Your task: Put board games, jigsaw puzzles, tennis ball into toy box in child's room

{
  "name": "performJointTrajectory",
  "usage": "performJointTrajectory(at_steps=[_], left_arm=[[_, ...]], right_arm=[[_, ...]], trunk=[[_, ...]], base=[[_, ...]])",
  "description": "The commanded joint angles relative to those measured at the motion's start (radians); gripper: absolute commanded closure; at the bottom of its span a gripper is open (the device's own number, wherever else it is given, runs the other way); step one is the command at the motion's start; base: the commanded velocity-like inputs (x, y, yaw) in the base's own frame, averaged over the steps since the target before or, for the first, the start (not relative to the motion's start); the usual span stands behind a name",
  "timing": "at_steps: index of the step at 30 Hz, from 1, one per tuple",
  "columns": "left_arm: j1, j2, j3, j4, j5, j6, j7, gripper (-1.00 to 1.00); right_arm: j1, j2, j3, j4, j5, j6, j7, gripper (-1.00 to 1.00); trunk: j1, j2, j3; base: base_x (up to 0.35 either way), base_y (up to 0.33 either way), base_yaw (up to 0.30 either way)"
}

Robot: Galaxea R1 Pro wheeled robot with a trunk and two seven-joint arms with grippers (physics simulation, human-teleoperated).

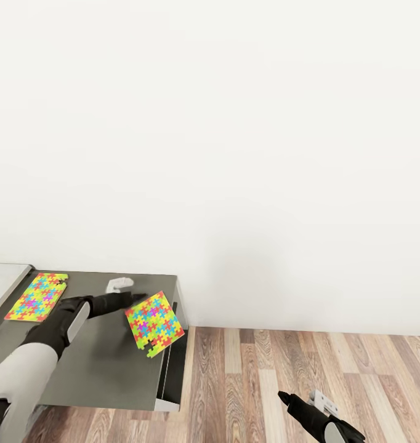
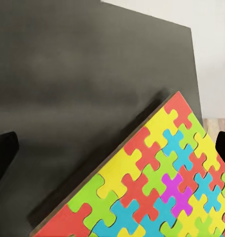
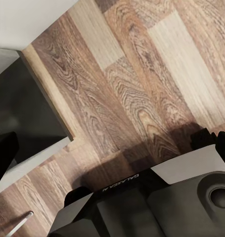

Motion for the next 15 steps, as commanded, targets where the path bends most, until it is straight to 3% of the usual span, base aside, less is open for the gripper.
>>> performJointTrajectory(at_steps=[1, 4, 9, 13, 15], left_arm=[[0.0, 0.005, 0.003, -0.004, 0.006, 0.007, -0.003, -1.0], [0.0, 0.017, 0.013, -0.008, 0.01, 0.005, -0.007, -1.0], [0.0, 0.03, 0.071, -0.011, 0.014, 0.005, -0.028, -1.0], [0.001, 0.052, 0.142, -0.013, 0.015, 0.018, -0.114, -1.0], [0.001, 0.067, 0.156, -0.014, 0.015, 0.036, -0.176, -1.0]], right_arm=[[0.0, 0.0, -0.004, -0.001, -0.004, 0.006, 0.003, -1.0], [0.0, 0.0, -0.004, -0.001, -0.004, 0.006, 0.003, -1.0], [0.0, 0.0, -0.004, -0.001, -0.004, 0.006, 0.003, -1.0], [0.0, 0.0, -0.004, -0.001, -0.003, 0.005, 0.003, -1.0], [0.0, 0.0, -0.004, -0.001, -0.003, 0.003, 0.003, -1.0]], trunk=[[0.001, -0.002, -0.002], [0.001, -0.002, -0.002], [0.001, -0.002, -0.002], [0.001, -0.002, -0.002], [0.001, -0.002, -0.002]], base=[[0.0, 0.0, 0.0], [0.0, 0.0, 0.0], [0.0, 0.0, 0.0], [0.0, 0.0, 0.0], [0.0, 0.0, 0.0]])
